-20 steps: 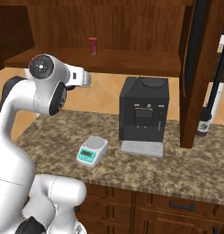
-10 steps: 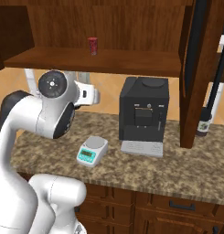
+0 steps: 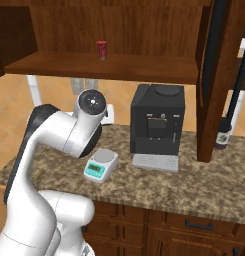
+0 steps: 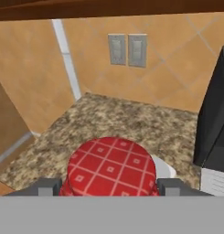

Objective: Pick the jam and place it on the digital scale for weighing, and close the cabinet.

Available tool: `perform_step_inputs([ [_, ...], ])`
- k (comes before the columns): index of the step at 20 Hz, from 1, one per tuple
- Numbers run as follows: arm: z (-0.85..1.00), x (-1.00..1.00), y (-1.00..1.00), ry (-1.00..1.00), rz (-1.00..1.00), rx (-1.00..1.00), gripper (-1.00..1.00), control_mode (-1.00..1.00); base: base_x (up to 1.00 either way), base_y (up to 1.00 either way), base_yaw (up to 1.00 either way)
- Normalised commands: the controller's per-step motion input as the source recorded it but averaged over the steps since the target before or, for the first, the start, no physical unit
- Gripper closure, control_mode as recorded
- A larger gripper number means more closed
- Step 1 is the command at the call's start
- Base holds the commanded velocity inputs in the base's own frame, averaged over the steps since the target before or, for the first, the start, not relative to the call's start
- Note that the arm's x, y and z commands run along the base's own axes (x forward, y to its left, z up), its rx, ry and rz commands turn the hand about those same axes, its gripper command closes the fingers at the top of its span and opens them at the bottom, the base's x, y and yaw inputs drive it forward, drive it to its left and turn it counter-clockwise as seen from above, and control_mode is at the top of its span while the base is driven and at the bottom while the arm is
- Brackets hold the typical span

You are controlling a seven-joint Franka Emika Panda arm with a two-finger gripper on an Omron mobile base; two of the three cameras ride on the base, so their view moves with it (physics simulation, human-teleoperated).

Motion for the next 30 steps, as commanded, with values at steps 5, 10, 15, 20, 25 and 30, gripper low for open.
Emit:
perform_step_inputs([
  [5, -0.52, 0.45, 0.0, -0.02, 0.15, -0.03, 1.0, -1.0, 0.0, 0.0, 0.0],
  [10, -0.63, 0.57, 0.0, 0.0, 0.18, -0.09, 1.0, -1.0, 0.0, 0.0, 0.0],
  [15, -0.59, 0.42, 0.0, -0.01, 0.2, -0.08, 1.0, -1.0, 0.0, 0.0, 0.0],
  [20, -0.44, 0.4, 0.0, -0.01, 0.2, 0.0, 1.0, -1.0, 0.0, 0.0, 0.0],
  [25, -0.37, 0.22, 0.0, 0.0, 0.14, 0.0, 1.0, -1.0, 0.0, 0.0, 0.0],
  [30, -0.33, 0.0, 0.02, 0.0, 0.06, 0.0, 1.0, -1.0, 0.0, 0.0, 0.0],
])
